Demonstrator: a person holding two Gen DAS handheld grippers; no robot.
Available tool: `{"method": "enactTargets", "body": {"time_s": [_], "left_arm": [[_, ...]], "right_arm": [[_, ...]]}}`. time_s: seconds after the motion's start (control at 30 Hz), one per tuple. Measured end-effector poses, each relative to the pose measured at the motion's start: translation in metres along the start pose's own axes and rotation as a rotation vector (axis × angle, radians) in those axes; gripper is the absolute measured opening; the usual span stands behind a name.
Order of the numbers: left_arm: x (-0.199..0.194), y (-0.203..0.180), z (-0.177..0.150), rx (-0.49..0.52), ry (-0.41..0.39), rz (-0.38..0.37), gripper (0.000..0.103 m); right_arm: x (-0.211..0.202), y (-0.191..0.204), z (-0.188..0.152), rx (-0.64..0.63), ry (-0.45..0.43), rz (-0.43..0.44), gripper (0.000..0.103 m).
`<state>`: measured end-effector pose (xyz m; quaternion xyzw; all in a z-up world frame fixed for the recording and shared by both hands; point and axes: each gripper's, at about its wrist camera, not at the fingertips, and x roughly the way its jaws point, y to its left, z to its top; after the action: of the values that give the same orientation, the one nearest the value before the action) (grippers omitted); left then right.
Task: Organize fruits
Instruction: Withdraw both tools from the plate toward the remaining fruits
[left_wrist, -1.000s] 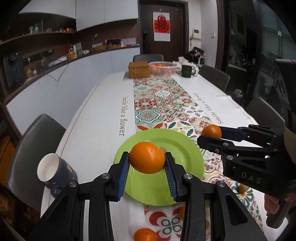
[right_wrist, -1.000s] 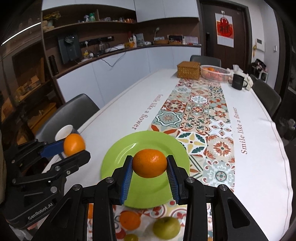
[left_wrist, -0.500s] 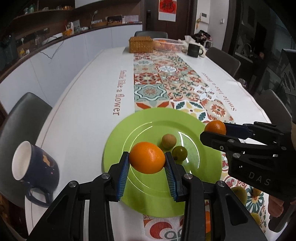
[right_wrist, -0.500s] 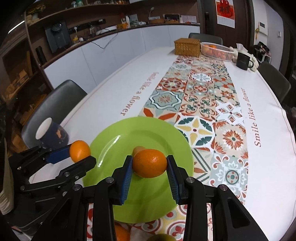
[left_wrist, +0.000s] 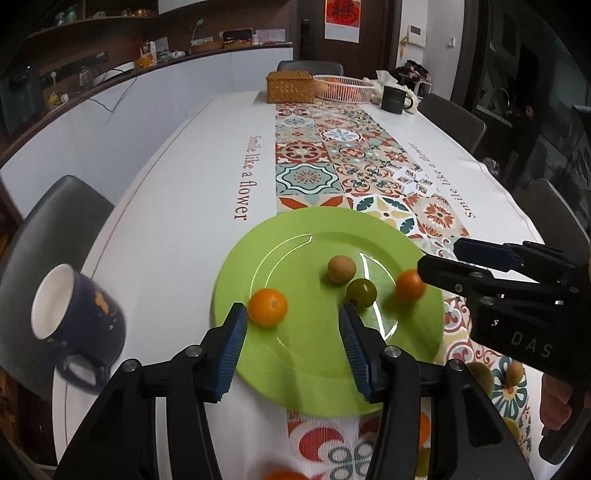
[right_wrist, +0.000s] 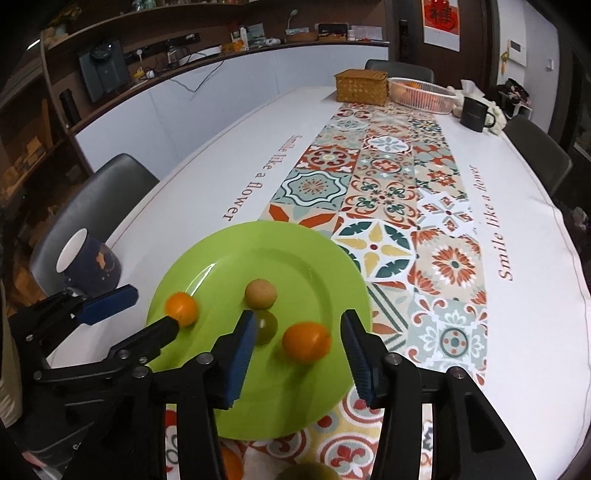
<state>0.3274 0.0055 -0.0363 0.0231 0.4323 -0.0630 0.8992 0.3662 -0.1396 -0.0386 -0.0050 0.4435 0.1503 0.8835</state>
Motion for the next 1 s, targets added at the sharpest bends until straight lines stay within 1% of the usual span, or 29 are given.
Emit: {"method": "enactTargets", "body": {"time_s": [0.17, 0.23, 0.33, 0.53, 0.63, 0.8, 0.87, 1.0], "left_arm": [[-0.032, -0.002, -0.008, -0.006, -0.037, 0.021, 0.055], [-0.046, -0.003, -0.012, -0.004, -0.052, 0.025, 0.056], [-0.070, -0.006, -0.018, -0.004, -0.082, 0.016, 0.057], [-0.114, -0.018, -0.034, 0.002, -0.150, -0.007, 0.064], [-0.129, -0.024, -0.041, 0.002, -0.168, -0.026, 0.065], [-0.151, -0.035, -0.057, 0.004, -0.192, -0.045, 0.068], [-0.157, -0.039, -0.063, 0.007, -0.196, -0.049, 0.069], [-0.165, -0.046, -0.076, 0.016, -0.199, -0.056, 0.070]], "right_arm": [[-0.033, 0.005, -0.011, -0.018, -0.062, -0.022, 0.049], [-0.047, 0.008, -0.016, -0.027, -0.081, -0.032, 0.051], [-0.069, 0.013, -0.026, -0.040, -0.110, -0.036, 0.051], [-0.115, 0.025, -0.047, -0.085, -0.175, -0.041, 0.051], [-0.133, 0.027, -0.056, -0.079, -0.207, -0.038, 0.059], [-0.161, 0.028, -0.073, -0.081, -0.258, -0.045, 0.060], [-0.169, 0.028, -0.080, -0.081, -0.274, -0.052, 0.065], [-0.181, 0.029, -0.095, -0.094, -0.292, -0.068, 0.067]]}}
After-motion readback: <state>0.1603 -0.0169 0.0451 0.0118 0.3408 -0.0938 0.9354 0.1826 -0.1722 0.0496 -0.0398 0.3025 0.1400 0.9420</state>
